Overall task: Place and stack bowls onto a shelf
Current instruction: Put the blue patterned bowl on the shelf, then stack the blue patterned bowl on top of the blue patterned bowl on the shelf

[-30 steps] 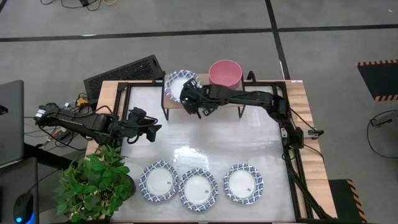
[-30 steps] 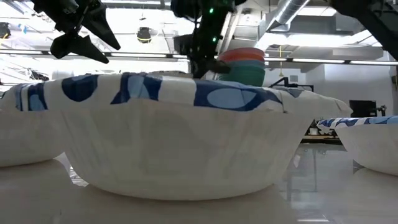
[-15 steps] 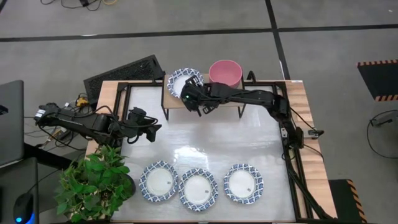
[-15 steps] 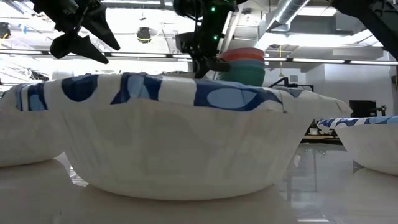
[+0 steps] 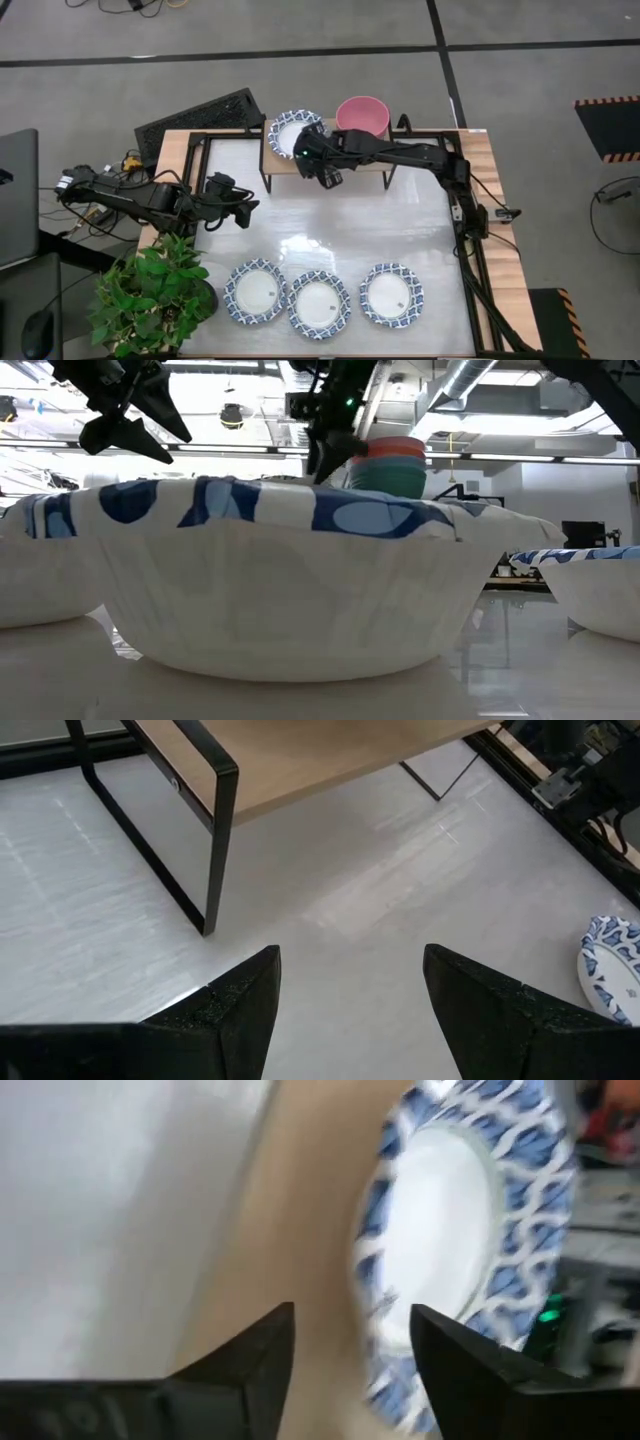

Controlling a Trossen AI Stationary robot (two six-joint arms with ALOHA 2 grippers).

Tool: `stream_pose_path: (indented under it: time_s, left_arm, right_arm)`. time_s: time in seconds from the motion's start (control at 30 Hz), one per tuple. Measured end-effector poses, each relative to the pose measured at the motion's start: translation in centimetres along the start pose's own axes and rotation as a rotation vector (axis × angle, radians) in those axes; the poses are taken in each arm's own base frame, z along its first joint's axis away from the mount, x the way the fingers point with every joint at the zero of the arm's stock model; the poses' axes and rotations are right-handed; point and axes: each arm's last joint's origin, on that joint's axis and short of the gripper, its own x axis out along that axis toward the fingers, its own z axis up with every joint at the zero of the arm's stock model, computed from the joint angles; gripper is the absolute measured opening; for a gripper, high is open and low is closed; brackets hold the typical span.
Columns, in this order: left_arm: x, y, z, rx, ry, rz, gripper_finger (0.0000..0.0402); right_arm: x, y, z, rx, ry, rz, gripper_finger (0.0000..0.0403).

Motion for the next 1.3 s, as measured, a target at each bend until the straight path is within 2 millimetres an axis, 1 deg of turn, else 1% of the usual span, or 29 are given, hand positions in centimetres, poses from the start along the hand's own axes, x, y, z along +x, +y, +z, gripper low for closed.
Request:
stream_pose_path:
  time_s: [0.07,0.13,0.23,0.3,0.37,0.4,0.5,0.6,0.63,0.7,0.77,0.83,0.93,1.03,1.1,1.2,1.3]
  left_arm:
    - [0.0,0.0,0.0,0.0,0.004,-0.003,0.0234]
    - [0.0,0.0,0.0,0.001,0.006,-0.003,0.0234]
    - [0.0,0.0,0.0,-0.001,0.006,-0.003,0.0234]
    - [0.0,0.0,0.0,-0.005,0.008,-0.004,0.0234]
    - [0.0,0.0,-0.1,-0.015,0.016,-0.011,0.0234]
    - [0.0,0.0,-0.1,-0.016,0.021,-0.013,0.0234]
    - [0.0,-0.1,-0.1,-0.017,0.031,-0.022,0.0234]
    - [0.0,-0.1,-0.1,-0.019,0.045,-0.031,0.0234]
    - [0.0,-0.1,-0.1,-0.02,0.046,-0.033,0.0234]
    - [0.0,-0.1,-0.1,-0.019,0.049,-0.034,0.0234]
    - [0.0,-0.1,-0.1,-0.019,0.049,-0.035,0.0234]
    - [0.0,-0.1,-0.1,-0.019,0.049,-0.035,0.0234]
    - [0.0,-0.1,-0.2,-0.019,0.053,-0.038,0.0234]
    - [0.0,-0.1,-0.2,-0.019,0.054,-0.039,0.0234]
    - [0.0,-0.1,-0.2,-0.019,0.054,-0.039,0.0234]
    - [0.0,-0.1,-0.2,-0.019,0.06,-0.042,0.0234]
    - [0.0,-0.1,-0.2,-0.019,0.061,-0.043,0.0234]
  right_arm:
    - [-1.3,0.2,-0.2,0.045,0.024,0.044,0.0238]
    - [-3.1,0.4,-0.1,0.13,0.005,0.102,0.0244]
    - [-6.4,1.6,-0.5,0.3,-0.032,0.332,0.0245]
    - [-8.8,2.5,-0.9,0.4,-0.054,0.52,0.0246]
    - [-10.8,3.8,-1.1,0.442,-0.023,0.659,0.0246]
    - [-11.9,4.4,-1.3,0.45,0.005,0.69,0.0246]
    - [-15.3,6.2,-1.2,0.487,-0.01,0.708,0.0246]
    - [-19.0,8.4,-1.8,0.551,-0.001,0.713,0.0246]
    - [-19.9,9.1,-2.2,0.586,0.021,0.685,0.0246]
    - [-21.1,10.7,-3.1,0.678,0.069,0.622,0.0246]
    - [-21.5,12.5,-4.0,0.776,0.13,0.585,0.0246]
    - [-21.8,14.3,-5.4,0.863,0.216,0.578,0.0246]
    - [-21.1,17.5,-7.4,0.934,0.338,0.555,0.0246]
    - [-19.5,20.4,-8.8,0.999,0.37,0.558,0.0246]
    - [-18.3,22.1,-9.6,1.056,0.371,0.601,0.0246]
    - [-16.5,24.2,-10.6,1.123,0.346,0.665,0.0246]
    - [-14.7,26.1,-11.8,1.159,0.349,0.679,0.0246]
